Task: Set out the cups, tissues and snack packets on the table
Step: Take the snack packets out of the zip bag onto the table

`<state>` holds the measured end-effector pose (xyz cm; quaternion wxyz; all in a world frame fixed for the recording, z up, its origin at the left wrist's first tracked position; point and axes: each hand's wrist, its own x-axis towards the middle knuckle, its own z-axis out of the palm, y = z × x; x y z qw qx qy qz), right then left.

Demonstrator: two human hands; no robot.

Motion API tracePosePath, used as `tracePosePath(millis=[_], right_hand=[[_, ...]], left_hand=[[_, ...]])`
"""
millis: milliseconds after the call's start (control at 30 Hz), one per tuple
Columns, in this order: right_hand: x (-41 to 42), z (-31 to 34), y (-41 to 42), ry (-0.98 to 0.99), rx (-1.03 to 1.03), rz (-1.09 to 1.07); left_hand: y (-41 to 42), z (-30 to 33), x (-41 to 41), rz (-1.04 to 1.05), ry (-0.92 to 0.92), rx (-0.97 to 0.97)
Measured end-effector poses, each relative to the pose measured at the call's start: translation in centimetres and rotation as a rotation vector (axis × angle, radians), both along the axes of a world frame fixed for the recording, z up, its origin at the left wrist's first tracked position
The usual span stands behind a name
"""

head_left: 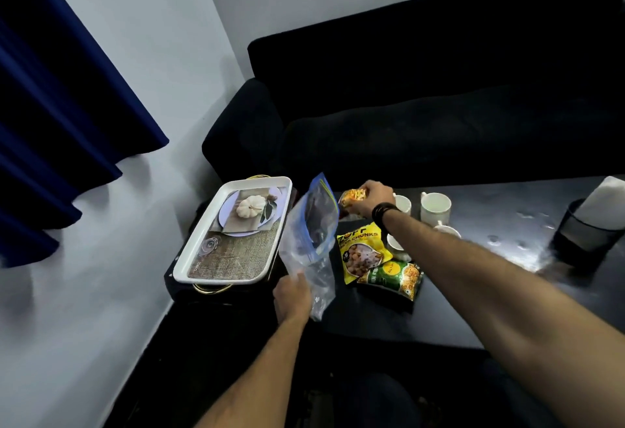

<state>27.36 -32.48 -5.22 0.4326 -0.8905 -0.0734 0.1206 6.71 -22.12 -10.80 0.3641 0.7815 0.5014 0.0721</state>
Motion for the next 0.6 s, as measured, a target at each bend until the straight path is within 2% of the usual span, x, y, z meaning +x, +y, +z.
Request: tracePosePath(millis=[67,167,300,433,533,600], right_hand=[[0.7,-1.3,1.1,-0.019,-0.054,0.067],[1.8,-3.0,2.6,-0.048,-0.140,0.177],[2.4,-6.0,3.6,-0.078,-0.393,0.327],[2.1,-7.6,3.9,-0.212,-0.575,0.306],[1.8,-7.5,3.4,-0.287,-0.622,0.290],[1.6,-6.5,2.8,-0.335,-0.540,0.267]], left_hand=[[0.7,-1.1,0.1,-0.080,0.037,0.033],[1.6,-2.3,0.3,-0.095,0.050,0.023],[2.0,-3.7,0.8,0.037,0.025,-0.026],[2.3,-4.5,1.0,0.094,-0.039,-0.031],[2.0,-4.1,1.2,0.084,-0.067,-0.023],[1.8,-3.6,1.3,0.066,-0.075,0.000]])
